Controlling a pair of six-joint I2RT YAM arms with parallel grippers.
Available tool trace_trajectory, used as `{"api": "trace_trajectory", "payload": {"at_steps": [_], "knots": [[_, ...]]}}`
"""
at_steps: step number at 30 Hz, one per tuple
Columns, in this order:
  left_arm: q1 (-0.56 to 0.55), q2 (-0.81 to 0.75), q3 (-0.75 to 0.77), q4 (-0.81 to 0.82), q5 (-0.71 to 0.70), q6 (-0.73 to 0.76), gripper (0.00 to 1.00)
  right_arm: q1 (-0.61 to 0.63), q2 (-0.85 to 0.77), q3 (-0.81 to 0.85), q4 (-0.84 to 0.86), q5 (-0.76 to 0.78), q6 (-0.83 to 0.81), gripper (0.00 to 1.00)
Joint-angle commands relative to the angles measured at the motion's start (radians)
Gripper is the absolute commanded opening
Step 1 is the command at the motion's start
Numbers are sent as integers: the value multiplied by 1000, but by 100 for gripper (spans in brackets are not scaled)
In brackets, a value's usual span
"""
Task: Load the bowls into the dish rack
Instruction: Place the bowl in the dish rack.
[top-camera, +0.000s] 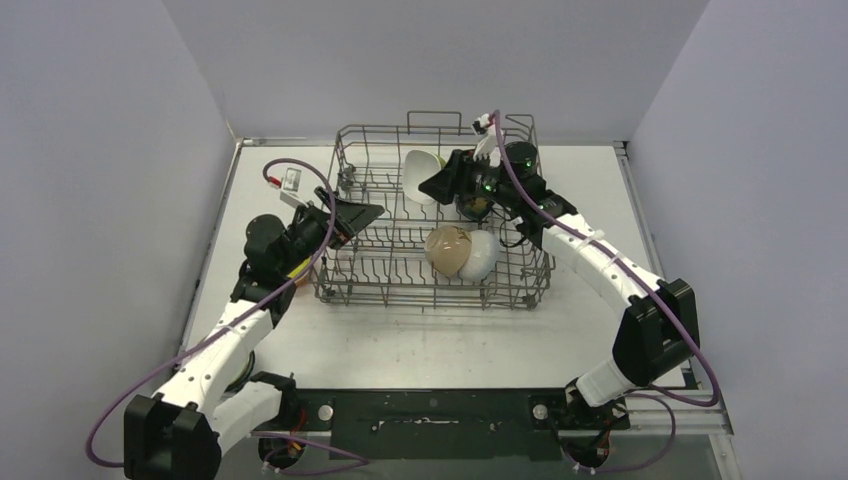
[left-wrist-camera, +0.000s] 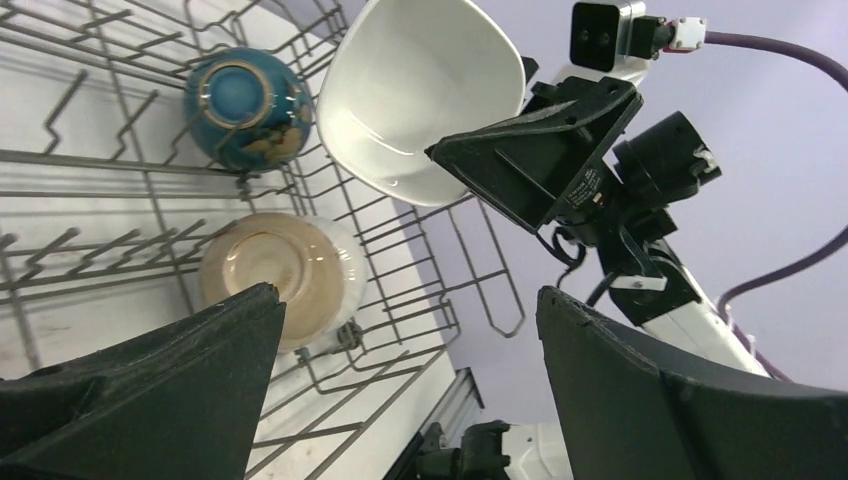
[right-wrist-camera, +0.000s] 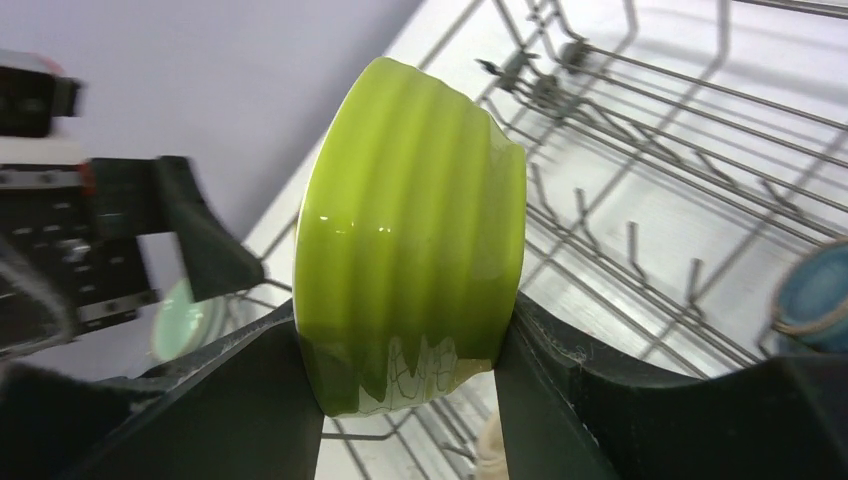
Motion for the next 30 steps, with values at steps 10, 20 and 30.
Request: {"api": "trace_trajectory", "payload": {"at_steps": [10, 20, 30], "knots": [[9, 145, 16, 491, 206, -190, 92, -7, -7, 30, 382, -374, 283, 5], [10, 275, 72, 718, 240, -321, 63, 7, 9, 18, 417, -433, 308, 5], [10, 307, 150, 609, 265, -239, 24, 31, 27, 7, 345, -432, 238, 5]]}}
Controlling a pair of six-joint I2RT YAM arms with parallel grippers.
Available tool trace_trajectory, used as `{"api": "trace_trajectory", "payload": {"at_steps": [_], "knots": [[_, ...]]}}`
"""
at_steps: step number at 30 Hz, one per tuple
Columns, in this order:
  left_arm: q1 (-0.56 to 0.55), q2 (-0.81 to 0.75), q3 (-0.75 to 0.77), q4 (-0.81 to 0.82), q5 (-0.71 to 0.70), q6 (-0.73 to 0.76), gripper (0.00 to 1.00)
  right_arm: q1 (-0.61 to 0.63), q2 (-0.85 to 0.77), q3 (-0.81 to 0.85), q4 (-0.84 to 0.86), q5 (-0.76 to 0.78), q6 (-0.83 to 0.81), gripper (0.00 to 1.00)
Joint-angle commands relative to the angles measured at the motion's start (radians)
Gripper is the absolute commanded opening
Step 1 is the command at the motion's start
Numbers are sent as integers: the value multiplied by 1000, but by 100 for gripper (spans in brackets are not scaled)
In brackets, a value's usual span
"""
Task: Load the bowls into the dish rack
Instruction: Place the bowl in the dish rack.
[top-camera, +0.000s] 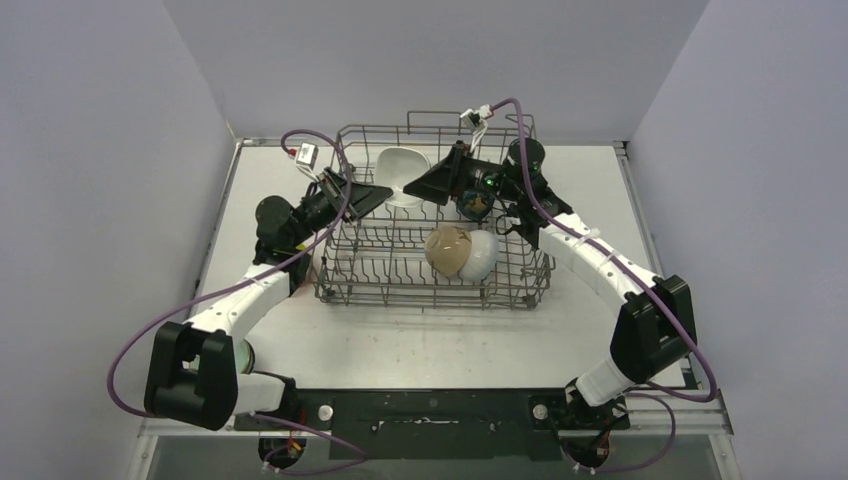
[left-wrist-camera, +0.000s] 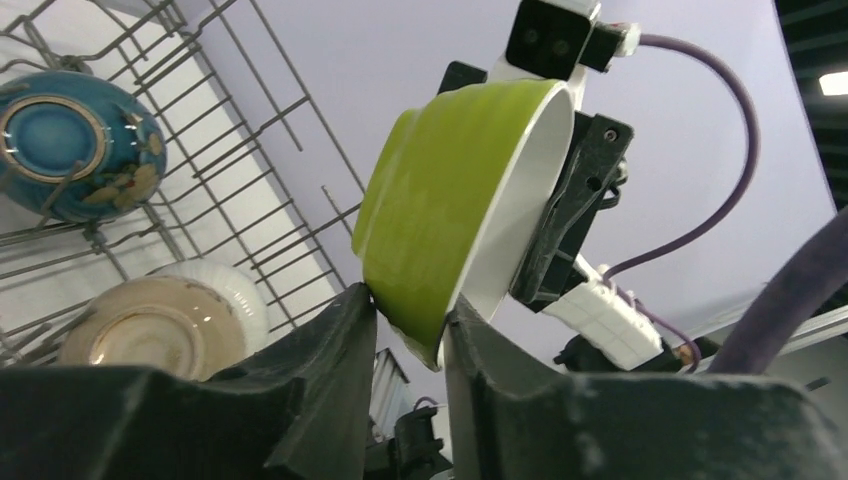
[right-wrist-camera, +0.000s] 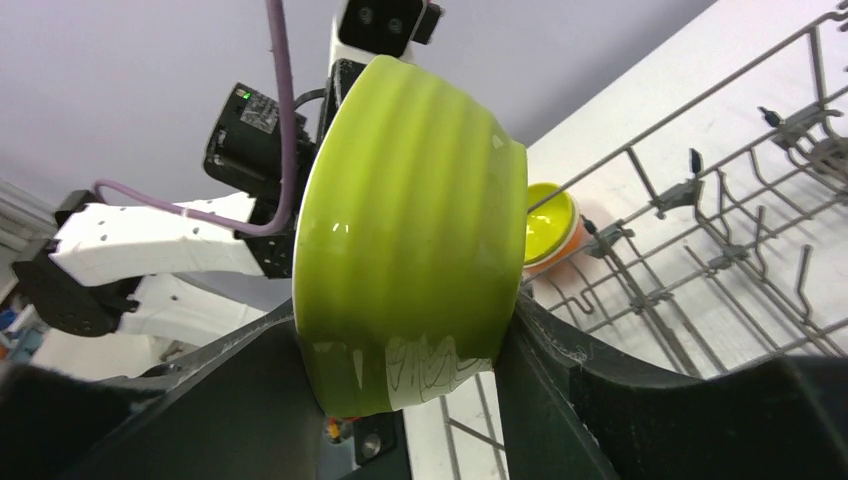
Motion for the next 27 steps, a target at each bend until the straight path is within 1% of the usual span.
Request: {"api": "trace_trajectory", "payload": {"at_steps": [1, 3, 4, 5, 6, 8, 10, 12, 13, 16, 19, 23, 25, 26, 27], "knots": [[-4, -24, 72, 5, 24, 62, 17, 18, 9, 1, -10, -13, -63, 5], [-3, -40, 75, -53, 20, 104, 1, 20, 14, 8, -47, 3, -85, 7], [-3, -50, 78, -91, 16, 128, 0, 20, 17, 13, -68, 14, -100, 12], [-3, -67, 83, -136, 8, 158, 0, 21, 18, 18, -92, 29, -115, 18], [-3, -80, 89, -181, -3, 192, 0, 22, 21, 23, -118, 47, -131, 27], [-4, -113, 110, -298, -37, 267, 0, 22, 24, 38, -178, 89, -165, 50], [-9, -145, 137, -426, -78, 352, 0, 26, 27, 57, -244, 142, -199, 67], [-18, -172, 167, -547, -128, 441, 0, 38, 32, 81, -313, 206, -247, 76], [-25, -180, 181, -597, -152, 475, 0, 47, 37, 95, -346, 236, -273, 78], [-44, -196, 207, -708, -222, 537, 0, 84, 47, 146, -474, 372, -352, 82], [-63, -195, 229, -769, -252, 581, 0, 116, 53, 176, -557, 503, -403, 79], [-86, -185, 266, -870, -315, 631, 0, 149, 28, 182, -587, 641, -427, 70], [-99, -180, 282, -928, -345, 648, 0, 162, 15, 181, -591, 689, -439, 63], [-104, -177, 286, -935, -354, 653, 0, 168, 10, 179, -589, 709, -444, 58], [-107, -173, 286, -934, -355, 655, 0, 172, 5, 174, -584, 716, -451, 45]]}}
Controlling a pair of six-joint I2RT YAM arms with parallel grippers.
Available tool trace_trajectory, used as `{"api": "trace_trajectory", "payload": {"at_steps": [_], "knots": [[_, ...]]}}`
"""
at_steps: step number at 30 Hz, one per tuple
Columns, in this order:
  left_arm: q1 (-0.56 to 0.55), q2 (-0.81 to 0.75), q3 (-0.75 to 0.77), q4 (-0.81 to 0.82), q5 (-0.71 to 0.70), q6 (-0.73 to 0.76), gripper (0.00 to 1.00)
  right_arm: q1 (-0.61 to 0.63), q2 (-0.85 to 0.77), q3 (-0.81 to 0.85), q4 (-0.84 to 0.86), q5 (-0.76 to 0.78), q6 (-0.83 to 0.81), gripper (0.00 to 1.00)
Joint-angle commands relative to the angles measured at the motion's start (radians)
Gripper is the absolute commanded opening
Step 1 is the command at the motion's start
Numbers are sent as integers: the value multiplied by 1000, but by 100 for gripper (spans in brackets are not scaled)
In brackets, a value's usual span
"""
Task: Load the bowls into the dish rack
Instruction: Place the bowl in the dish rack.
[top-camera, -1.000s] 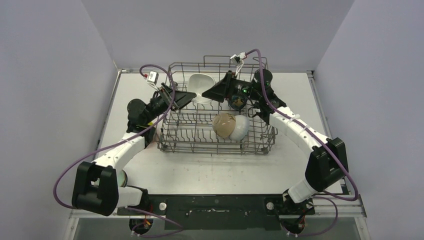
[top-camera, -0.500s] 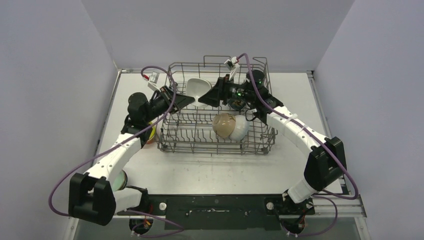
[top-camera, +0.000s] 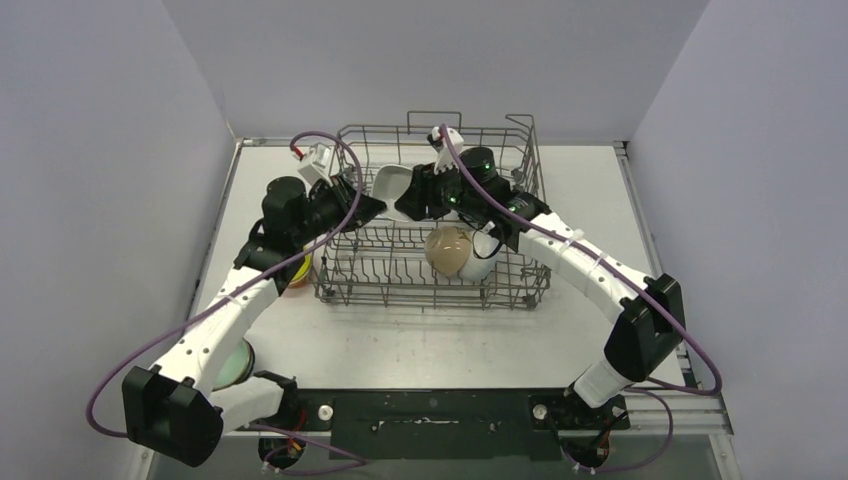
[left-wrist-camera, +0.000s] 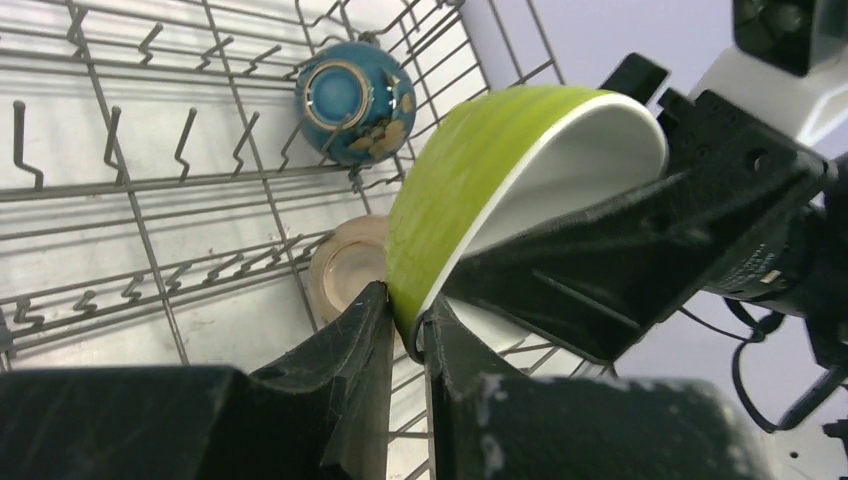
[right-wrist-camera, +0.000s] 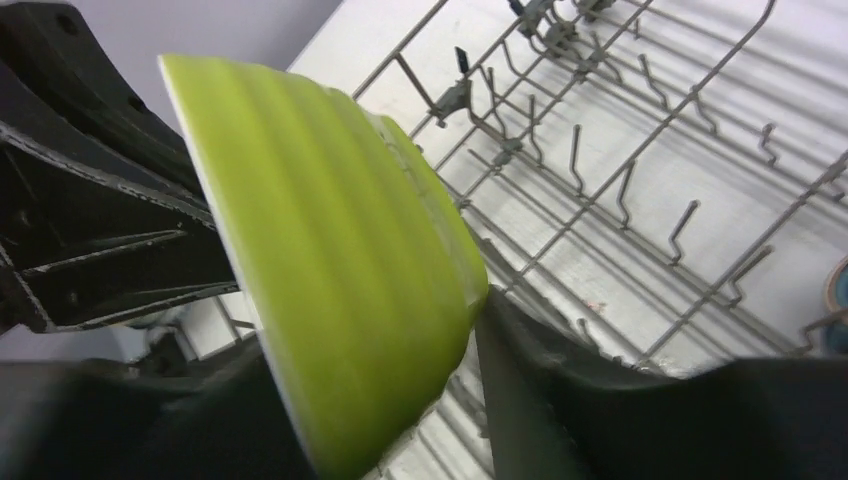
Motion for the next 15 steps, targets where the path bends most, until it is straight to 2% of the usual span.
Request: {"api": "trace_trajectory", "payload": {"at_steps": [1, 2, 3, 6, 7, 8, 10, 11, 13, 14, 15], "knots": [[-24, -8, 79, -37, -36, 55, 0, 13, -33, 19, -26, 181, -70, 30], [-24, -6, 79, -31, -34, 54, 0, 13, -33, 14, -24, 184, -73, 15], [-24, -5, 77, -21, -32, 50, 0, 15, -35, 9, -23, 183, -76, 7], [-23, -8, 65, 30, -19, 35, 0, 17, -36, -6, -21, 171, -93, 5], [-21, -10, 60, 45, -14, 34, 3, 17, -37, -9, -21, 165, -98, 5], [-18, -15, 56, 54, -7, 33, 13, 18, -38, -11, -22, 161, -101, 5], [-7, -27, 40, 81, 17, 28, 53, 15, -41, -15, -23, 148, -108, 5], [-1, -36, 26, 105, 29, 20, 67, 13, -41, -14, -26, 138, -113, 5], [17, -60, -8, 157, 59, -8, 89, 5, -38, -10, -33, 90, -132, 5], [29, -71, -30, 191, 80, -27, 96, -1, -31, -5, -38, 51, -143, 5], [42, -82, -52, 224, 105, -46, 97, -5, -24, 4, -48, 15, -156, 5]]}}
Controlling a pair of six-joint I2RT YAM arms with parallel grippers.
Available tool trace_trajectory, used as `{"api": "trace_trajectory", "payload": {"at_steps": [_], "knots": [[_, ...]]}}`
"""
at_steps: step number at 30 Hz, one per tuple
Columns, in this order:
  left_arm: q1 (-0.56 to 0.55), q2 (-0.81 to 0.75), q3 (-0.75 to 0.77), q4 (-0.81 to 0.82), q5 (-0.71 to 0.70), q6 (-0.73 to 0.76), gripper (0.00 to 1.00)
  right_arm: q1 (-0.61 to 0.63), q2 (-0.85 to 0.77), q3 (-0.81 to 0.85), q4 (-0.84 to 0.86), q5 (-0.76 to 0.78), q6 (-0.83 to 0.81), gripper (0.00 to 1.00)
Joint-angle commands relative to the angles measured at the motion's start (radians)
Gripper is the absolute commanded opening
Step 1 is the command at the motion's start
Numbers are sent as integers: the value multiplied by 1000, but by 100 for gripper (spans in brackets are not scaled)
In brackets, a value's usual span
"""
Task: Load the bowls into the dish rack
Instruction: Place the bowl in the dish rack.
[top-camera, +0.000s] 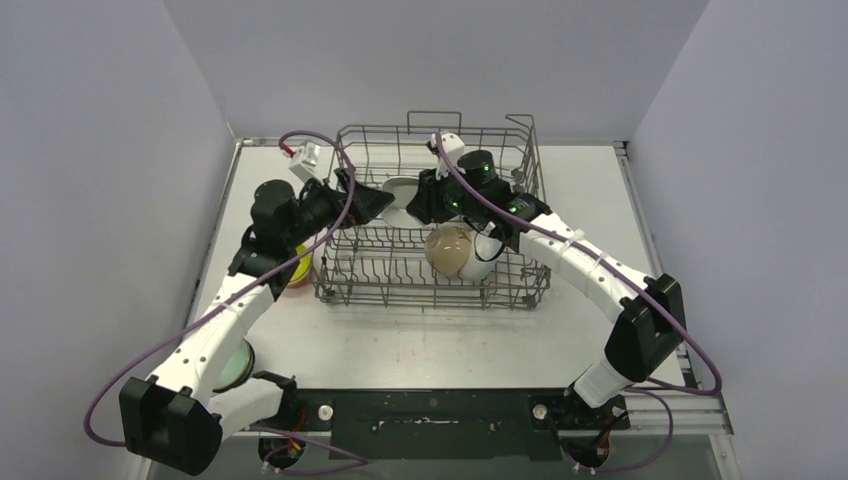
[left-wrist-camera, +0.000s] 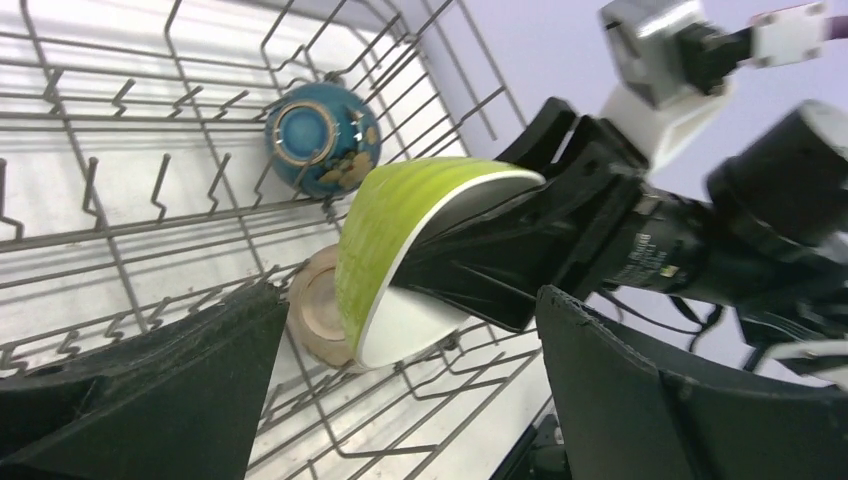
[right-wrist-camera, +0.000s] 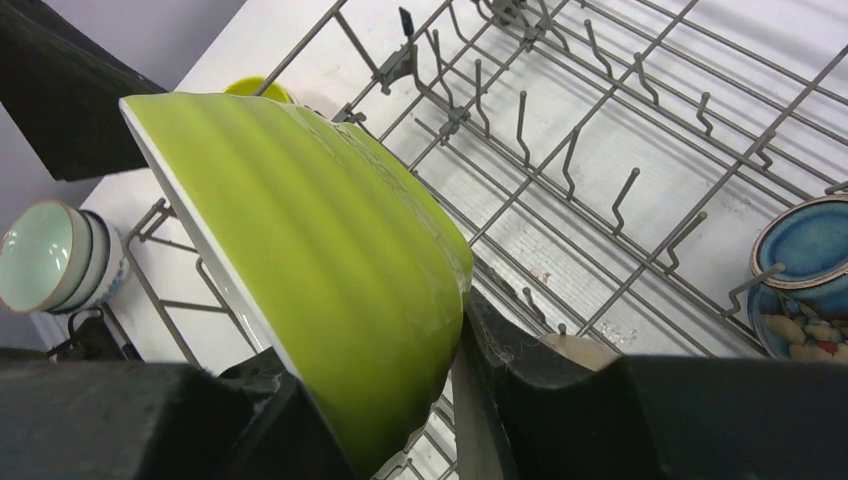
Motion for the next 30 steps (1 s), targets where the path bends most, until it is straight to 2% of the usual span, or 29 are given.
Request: {"api": "trace_trajectory", "payload": {"at_steps": [1, 6, 10, 18, 23, 28, 30], "knots": [[52, -74, -69, 223, 117, -76, 96, -21, -13, 24, -1, -129, -79, 5], [125, -80, -176, 435, 288, -226, 96, -22, 10, 55, -53, -272, -140, 5], [127, -55, -216, 560, 386, -305, 96, -21, 13, 59, -37, -367, -127, 5], [97, -35, -249, 584, 414, -305, 100, -15, 39, 78, -1, -482, -68, 5], [80, -4, -254, 595, 416, -314, 81, -13, 47, 86, 14, -510, -53, 5], [73, 22, -255, 614, 415, -326, 81, -11, 48, 87, 25, -531, -43, 5], [75, 14, -252, 564, 381, -302, 84, -10, 46, 88, 25, -530, -42, 5]]}}
